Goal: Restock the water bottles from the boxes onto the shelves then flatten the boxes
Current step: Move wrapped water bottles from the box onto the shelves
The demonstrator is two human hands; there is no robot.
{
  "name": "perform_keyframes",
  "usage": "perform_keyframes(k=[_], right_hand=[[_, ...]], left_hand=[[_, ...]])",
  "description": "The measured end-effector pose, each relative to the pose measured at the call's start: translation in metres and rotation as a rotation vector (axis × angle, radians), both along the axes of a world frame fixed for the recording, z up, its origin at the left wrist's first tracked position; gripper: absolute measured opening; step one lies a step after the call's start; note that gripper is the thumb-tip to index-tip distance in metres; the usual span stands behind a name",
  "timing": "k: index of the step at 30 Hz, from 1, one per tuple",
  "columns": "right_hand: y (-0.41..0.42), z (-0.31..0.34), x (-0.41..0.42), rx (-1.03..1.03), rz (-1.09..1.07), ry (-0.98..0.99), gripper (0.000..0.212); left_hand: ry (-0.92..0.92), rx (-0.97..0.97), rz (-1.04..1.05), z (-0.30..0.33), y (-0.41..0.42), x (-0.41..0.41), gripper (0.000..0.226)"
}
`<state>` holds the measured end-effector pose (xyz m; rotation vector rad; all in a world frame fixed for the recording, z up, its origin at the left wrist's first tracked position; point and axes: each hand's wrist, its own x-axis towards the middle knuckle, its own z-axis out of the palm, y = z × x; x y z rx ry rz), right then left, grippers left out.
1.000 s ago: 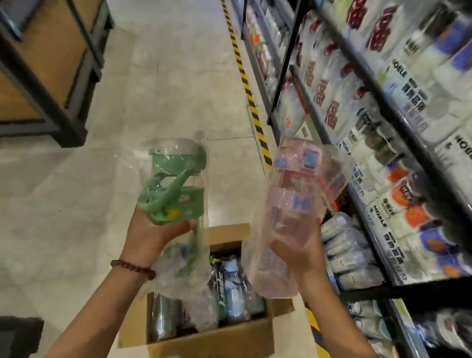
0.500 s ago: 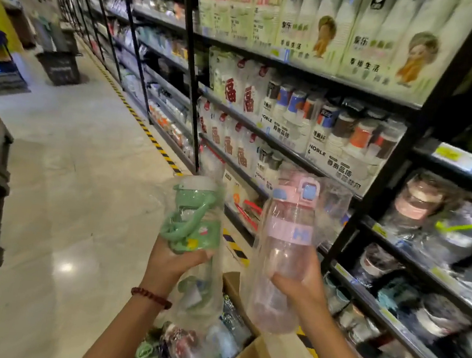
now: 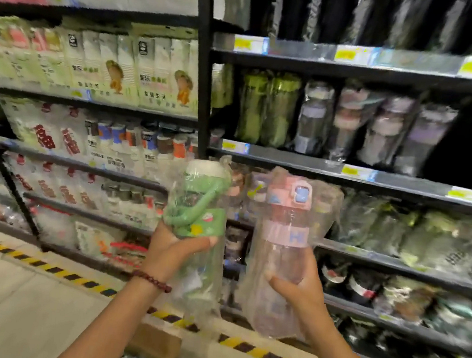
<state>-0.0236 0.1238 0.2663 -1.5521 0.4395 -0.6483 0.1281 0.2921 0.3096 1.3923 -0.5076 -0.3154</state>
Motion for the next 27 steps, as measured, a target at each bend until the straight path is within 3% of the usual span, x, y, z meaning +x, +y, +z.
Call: perform_keyframes(k=[5,13,16,20,27], right_hand=[[-0.068,0.012,-0.070,-0.023,-0.191,-0.037,0.085],[-0.193,0.019,-0.187,-0.033,-0.421,-0.029,0.096],[-0.234,0.025,-0.220,-0.048,-0.462,-0.053,0.082],[-0.280,0.035,-0.255,-0.074,-0.506,-0.070,0.069],[-0.352,0.038,-0.277,-0.063,-0.572,-0.055,0.085]], left_hand=[[-0.019,-0.063,-0.177,0.013,-0.100,-0.042,0.079],[-0.047,-0.094,-0.392,0.030,-0.270,-0.140,0.091],[-0.022,-0.121,-0.443,0.035,-0.323,-0.170,0.096],[-0.010,-0.137,-0.482,0.035,-0.380,-0.194,0.095],[-0.035,-0.114,-0.527,0.038,-0.456,-0.212,0.089]])
